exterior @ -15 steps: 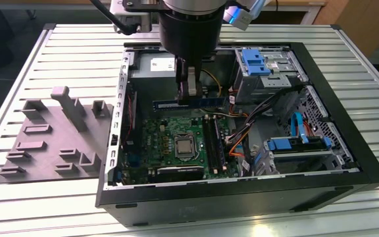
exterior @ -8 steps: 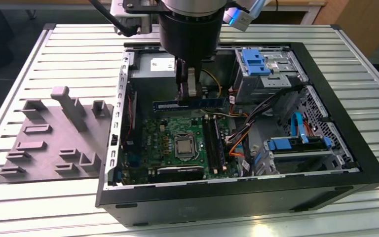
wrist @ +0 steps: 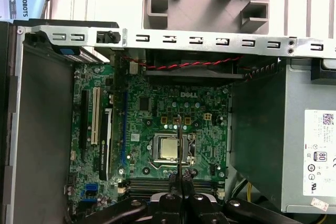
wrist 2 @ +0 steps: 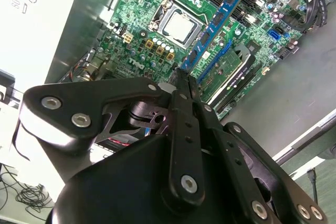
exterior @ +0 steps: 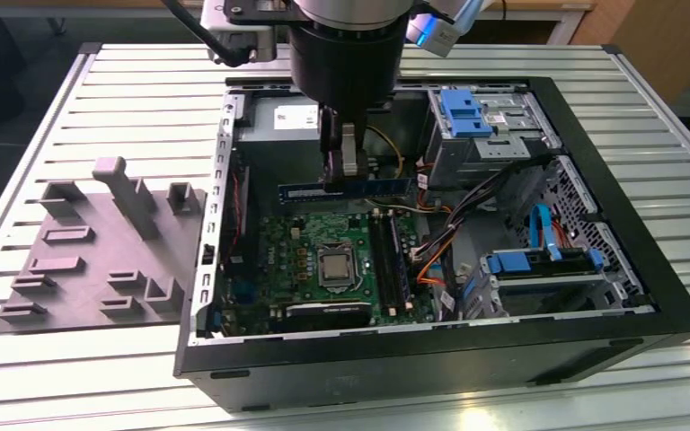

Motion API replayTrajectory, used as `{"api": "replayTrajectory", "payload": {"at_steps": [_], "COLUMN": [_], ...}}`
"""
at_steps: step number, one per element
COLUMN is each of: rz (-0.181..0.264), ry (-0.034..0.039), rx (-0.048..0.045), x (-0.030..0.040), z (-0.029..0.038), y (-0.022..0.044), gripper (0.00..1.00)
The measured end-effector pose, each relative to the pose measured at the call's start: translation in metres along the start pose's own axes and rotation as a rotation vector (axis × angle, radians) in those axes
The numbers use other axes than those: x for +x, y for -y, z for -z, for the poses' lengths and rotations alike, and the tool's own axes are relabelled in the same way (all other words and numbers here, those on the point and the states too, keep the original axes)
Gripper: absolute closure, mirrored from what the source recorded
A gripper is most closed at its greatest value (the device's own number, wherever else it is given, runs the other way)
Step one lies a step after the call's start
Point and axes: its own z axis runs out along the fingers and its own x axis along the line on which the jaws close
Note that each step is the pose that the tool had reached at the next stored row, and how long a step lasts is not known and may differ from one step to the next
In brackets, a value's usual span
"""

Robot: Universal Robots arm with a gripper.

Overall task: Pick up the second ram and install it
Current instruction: 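Insert the second ram into the second slot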

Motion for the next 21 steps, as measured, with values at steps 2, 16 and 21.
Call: {"api": "replayTrajectory", "payload": {"at_steps": [2,16,21], "rz": [0.0,-0.127,-0.196], "ry": [0.0,0.0037,0.0058], "rx": [0.0,0.0026,0.0041], "x": [0.0,0.0,0.0], "z": [0.0,-0.0003,-0.0006], "y": [0.0,0.0,0.0], "gripper": [0.88,0.88,0.88]}}
